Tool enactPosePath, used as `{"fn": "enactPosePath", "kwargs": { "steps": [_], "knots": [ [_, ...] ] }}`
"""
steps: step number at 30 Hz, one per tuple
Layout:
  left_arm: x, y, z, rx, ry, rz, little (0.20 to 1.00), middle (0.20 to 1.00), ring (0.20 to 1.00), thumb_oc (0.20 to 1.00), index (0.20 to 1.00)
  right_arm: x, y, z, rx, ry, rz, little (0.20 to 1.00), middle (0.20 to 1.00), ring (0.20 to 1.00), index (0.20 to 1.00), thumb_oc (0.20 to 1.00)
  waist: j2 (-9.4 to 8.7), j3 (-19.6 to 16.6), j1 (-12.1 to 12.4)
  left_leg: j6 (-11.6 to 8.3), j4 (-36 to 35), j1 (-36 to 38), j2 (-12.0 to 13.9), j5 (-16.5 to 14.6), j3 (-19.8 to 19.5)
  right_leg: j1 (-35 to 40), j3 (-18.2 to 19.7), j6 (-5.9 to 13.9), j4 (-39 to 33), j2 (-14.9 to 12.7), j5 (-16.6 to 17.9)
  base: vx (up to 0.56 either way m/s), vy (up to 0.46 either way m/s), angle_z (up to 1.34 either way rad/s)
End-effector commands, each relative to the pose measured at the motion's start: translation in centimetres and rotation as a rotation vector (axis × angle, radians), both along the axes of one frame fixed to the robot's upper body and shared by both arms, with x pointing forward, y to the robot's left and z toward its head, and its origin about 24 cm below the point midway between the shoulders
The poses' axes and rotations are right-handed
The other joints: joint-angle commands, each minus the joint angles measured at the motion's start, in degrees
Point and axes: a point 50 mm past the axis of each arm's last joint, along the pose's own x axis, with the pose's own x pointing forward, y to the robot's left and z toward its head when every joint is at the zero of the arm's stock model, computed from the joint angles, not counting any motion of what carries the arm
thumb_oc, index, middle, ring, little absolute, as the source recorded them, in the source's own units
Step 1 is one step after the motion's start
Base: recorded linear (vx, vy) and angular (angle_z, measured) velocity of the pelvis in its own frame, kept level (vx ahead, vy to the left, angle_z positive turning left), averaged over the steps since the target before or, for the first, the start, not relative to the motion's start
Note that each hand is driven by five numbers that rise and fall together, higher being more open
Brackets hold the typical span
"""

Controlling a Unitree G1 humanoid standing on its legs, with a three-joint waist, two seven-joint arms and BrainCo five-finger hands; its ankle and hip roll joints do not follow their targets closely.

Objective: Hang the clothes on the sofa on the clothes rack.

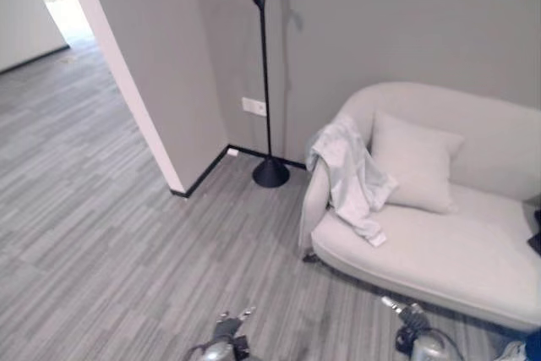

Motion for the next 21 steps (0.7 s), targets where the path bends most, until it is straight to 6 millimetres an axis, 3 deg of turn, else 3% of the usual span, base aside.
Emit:
{"fn": "enactPosePath", "kwargs": {
  "steps": [1, 4, 5, 7, 8, 10, 13, 18, 21],
  "knots": [
    [2.2, -2.1, 0.6, -0.01, -0.08, -0.128, 1.0, 1.0, 1.0, 1.0, 1.0, 5.1, -0.2, 2.6, -0.058, -0.176, 0.099, 1.0, 1.0, 1.0, 1.0, 1.0, 1.55, -0.8, -0.3, 0.16, 0.7, -5.9, 0.2, 1.3, -1.1, 0.5, 0.4, 2.19, 4.1, -3.3, -0.4, 0.12, 0.251, 0.05],
    [1.9, -1.0, 0.6, 0.025, -0.052, -0.116, 1.0, 1.0, 1.0, 1.0, 1.0, 5.9, 0.6, 3.0, -0.046, -0.204, 0.113, 1.0, 1.0, 1.0, 1.0, 1.0, 1.74, 0.2, -0.8, 3.84, 0.0, -3.3, -3.8, -1.8, 1.1, -4.2, -1.5, 0.9, 14.3, -8.2, 6.0, 0.17, 0.395, 0.05],
    [1.8, -0.8, 0.6, 0.03, -0.044, -0.108, 1.0, 1.0, 1.0, 1.0, 1.0, 6.0, 0.8, 3.2, -0.046, -0.213, 0.122, 1.0, 1.0, 1.0, 1.0, 1.0, 2.06, 0.4, -0.8, 4.76, -0.4, -2.2, -4.7, -2.8, 2.0, -5.0, -3.5, 0.52, 16.9, -9.4, 6.2, 0.29, 0.453, -0.26],
    [0.6, -0.1, 0.2, 0.036, -0.005, -0.069, 1.0, 1.0, 1.0, 1.0, 1.0, 5.9, 1.3, 3.5, -0.053, -0.239, 0.161, 1.0, 1.0, 1.0, 1.0, 1.0, 2.85, 1.5, -2.7, 5.33, -3.8, 3.0, -6.6, -4.3, 2.5, -9.5, -3.4, -0.13, 21.2, -6.4, 2.6, 0.32, 0.366, -0.39],
    [0.1, 0.3, 0.0, 0.038, 0.009, -0.039, 1.0, 1.0, 1.0, 1.0, 1.0, 6.0, 1.1, 3.9, -0.072, -0.261, 0.177, 1.0, 1.0, 1.0, 1.0, 1.0, 3.35, 2.3, -3.3, 5.55, -5.4, 5.1, -7.4, -4.9, 3.1, -11.4, -4.9, -0.39, 17.7, -3.7, -0.4, 0.17, 0.162, -0.25],
    [0.0, 0.3, 0.0, 0.037, 0.013, -0.024, 1.0, 1.0, 1.0, 1.0, 1.0, 6.2, 0.9, 4.1, -0.084, -0.271, 0.181, 1.0, 1.0, 1.0, 1.0, 1.0, 3.56, 2.6, -3.5, 5.45, -6.1, 6.1, -7.5, -5.2, 3.7, -11.8, -7.2, -0.64, 15.0, -2.8, -1.4, 0.13, 0.069, 0.03],
    [-0.2, 0.0, -0.2, 0.03, 0.026, 0.008, 1.0, 1.0, 1.0, 1.0, 1.0, 6.6, 0.0, 4.6, -0.132, -0.287, 0.167, 1.0, 1.0, 1.0, 1.0, 1.0, 3.04, 3.1, -5.0, 4.81, -8.1, 10.3, -7.9, -6.7, 4.9, -15.4, -8.3, 0.44, 3.3, 1.5, 1.4, 0.25, -0.033, -0.2],
    [0.1, -1.1, -0.3, 0.018, 0.019, -0.022, 1.0, 1.0, 1.0, 1.0, 1.0, 7.2, -0.2, 5.4, -0.16, -0.324, 0.167, 1.0, 1.0, 1.0, 1.0, 1.0, 2.64, 3.8, -6.3, 3.49, -8.1, 13.4, -7.0, -8.4, 5.1, -17.6, -7.8, 2.52, -3.0, 0.9, 6.5, 0.2, -0.102, -0.08],
    [-0.7, -1.6, -0.7, 0.011, 0.04, -0.053, 1.0, 1.0, 1.0, 1.0, 1.0, 6.8, -0.3, 5.1, -0.177, -0.311, 0.185, 1.0, 1.0, 1.0, 1.0, 1.0, 2.34, 2.1, -6.2, 3.0, -7.6, 15.9, -7.0, -10.5, 4.4, -15.7, -7.4, 1.69, -2.4, 1.5, 5.3, 0.24, -0.132, 0.15]
  ]
}}
